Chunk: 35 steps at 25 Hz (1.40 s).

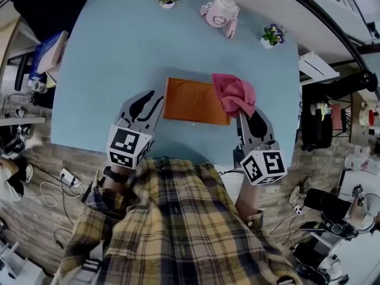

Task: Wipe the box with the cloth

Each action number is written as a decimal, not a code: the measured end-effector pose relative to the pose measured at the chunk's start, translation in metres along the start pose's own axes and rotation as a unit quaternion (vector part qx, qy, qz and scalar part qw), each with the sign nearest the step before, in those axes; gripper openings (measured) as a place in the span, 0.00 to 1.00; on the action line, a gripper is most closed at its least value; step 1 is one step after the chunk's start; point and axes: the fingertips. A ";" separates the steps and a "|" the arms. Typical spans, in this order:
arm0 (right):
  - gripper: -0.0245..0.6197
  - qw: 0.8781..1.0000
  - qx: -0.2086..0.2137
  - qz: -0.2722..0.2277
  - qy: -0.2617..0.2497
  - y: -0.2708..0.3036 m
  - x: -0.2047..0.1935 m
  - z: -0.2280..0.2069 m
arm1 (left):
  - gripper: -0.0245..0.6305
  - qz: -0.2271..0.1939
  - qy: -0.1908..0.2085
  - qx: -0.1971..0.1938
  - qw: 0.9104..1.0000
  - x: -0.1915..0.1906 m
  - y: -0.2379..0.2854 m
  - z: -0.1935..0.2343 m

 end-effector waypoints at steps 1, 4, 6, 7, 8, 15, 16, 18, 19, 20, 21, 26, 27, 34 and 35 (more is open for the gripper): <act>0.17 1.000 0.002 -0.005 0.000 0.000 0.002 0.001 | 0.18 -0.006 -0.001 0.002 1.000 0.005 -0.002 0.001; 0.17 1.000 0.007 -0.014 -0.007 -0.001 0.005 0.003 | 0.13 -0.021 -0.004 0.004 1.000 0.017 -0.010 0.000; 0.17 1.000 0.011 -0.014 -0.014 -0.002 0.007 0.006 | 0.10 -0.025 -0.003 0.007 1.000 0.023 -0.015 -0.001; 0.17 1.000 0.012 -0.013 -0.018 -0.002 0.006 0.006 | 0.09 -0.027 -0.001 0.010 1.000 0.025 -0.016 -0.001; 0.17 1.000 0.014 -0.011 -0.022 -0.002 0.005 0.006 | 0.08 -0.028 0.001 0.013 1.000 0.026 -0.017 -0.002; 0.17 0.998 0.033 -0.004 -0.052 -0.001 0.000 0.005 | 0.02 -0.020 0.005 0.027 0.999 0.028 -0.013 -0.012; 0.17 0.998 0.034 -0.001 -0.056 -0.001 -0.002 0.003 | 0.02 -0.016 0.004 0.028 0.999 0.027 -0.011 -0.014; 0.17 0.997 0.036 0.003 -0.061 0.000 -0.005 0.001 | 0.02 -0.008 0.000 0.030 1.000 0.024 -0.007 -0.017; 0.17 0.997 0.037 0.005 -0.062 0.000 -0.006 0.000 | 0.02 -0.007 -0.002 0.030 1.000 0.023 -0.006 -0.018; 0.17 0.997 0.039 0.006 -0.062 0.000 -0.008 -0.001 | 0.02 -0.006 -0.005 0.030 1.000 0.022 -0.004 -0.019; 0.17 0.997 0.039 0.009 -0.062 -0.001 -0.010 -0.003 | 0.02 -0.005 -0.007 0.030 1.000 0.021 -0.003 -0.020; 0.17 0.997 0.043 0.010 -0.058 0.000 -0.014 -0.009 | 0.02 -0.001 -0.001 0.034 0.999 0.020 0.001 -0.025; 0.17 0.997 0.044 0.010 -0.058 0.000 -0.014 -0.009 | 0.02 0.000 0.000 0.035 0.999 0.020 0.001 -0.025; 0.17 0.997 0.047 0.012 -0.056 0.005 -0.016 -0.011 | 0.02 0.011 0.003 0.043 0.999 0.017 -0.006 -0.023; 0.17 0.997 0.047 0.013 -0.054 0.006 -0.017 -0.012 | 0.02 0.012 0.003 0.044 0.999 0.017 -0.006 -0.023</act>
Point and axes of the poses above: the fingertips, and each gripper's own axes: y forward along the fingers, z to its left, x out of its top, and after that the axes turned 10 degrees about y, right-handed
